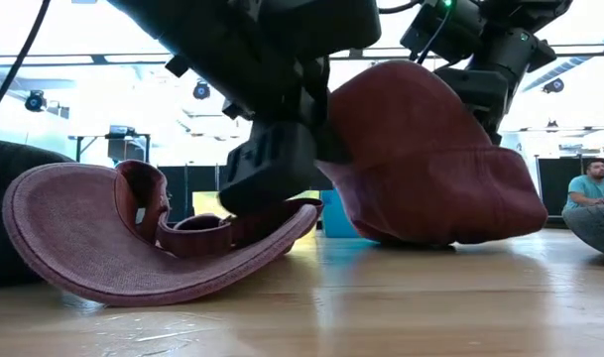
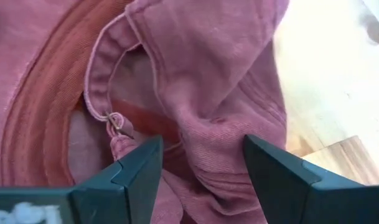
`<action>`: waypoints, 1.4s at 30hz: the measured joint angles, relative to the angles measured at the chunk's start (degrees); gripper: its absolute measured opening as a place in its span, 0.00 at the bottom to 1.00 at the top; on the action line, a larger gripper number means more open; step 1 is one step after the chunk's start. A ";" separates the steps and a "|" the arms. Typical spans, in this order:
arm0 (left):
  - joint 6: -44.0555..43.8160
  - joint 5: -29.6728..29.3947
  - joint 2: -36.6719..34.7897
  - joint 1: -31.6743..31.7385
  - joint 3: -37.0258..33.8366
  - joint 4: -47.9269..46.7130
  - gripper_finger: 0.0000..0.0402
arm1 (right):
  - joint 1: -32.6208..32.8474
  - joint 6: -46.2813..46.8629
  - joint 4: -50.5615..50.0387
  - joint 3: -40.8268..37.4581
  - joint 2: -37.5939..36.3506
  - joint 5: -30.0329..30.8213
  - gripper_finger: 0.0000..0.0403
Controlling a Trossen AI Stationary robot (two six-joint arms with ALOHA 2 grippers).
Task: Sort caps
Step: Put the left red cap into the blue bin
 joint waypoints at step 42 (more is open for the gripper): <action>-27.82 41.33 -22.58 18.32 -3.14 -5.68 0.41 | 6.53 -3.27 -1.17 -1.48 -9.15 6.71 0.54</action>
